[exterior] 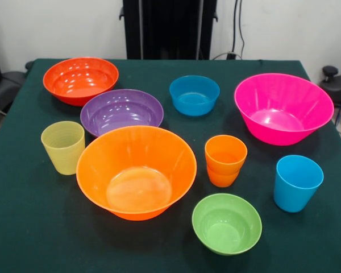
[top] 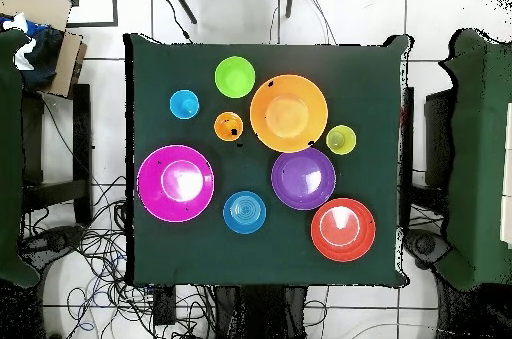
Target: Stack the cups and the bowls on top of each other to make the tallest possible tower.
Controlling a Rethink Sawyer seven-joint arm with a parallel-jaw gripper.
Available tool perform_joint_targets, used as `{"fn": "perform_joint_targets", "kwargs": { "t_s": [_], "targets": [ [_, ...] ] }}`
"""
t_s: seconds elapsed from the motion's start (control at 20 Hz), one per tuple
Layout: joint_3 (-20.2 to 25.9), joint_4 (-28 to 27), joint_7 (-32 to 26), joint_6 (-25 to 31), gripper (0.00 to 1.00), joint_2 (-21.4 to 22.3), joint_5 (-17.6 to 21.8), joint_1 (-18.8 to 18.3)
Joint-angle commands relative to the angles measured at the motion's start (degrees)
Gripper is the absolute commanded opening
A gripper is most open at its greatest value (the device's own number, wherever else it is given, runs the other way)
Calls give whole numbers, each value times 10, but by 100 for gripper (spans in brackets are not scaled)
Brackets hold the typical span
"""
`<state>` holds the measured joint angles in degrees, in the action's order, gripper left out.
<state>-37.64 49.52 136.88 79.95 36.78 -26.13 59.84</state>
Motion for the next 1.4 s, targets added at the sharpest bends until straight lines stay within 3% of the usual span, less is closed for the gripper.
{"fn": "perform_joint_targets", "kwargs": {
  "t_s": [0.05, 0.85, 1.4],
  "targets": [
    [58, -14, 113, 76, 0, -27, 0, -19],
    [57, -14, 120, 70, 0, -29, -7, -16],
    [41, -135, 206, 145, 0, -76, -59, -20]
  ]
}}
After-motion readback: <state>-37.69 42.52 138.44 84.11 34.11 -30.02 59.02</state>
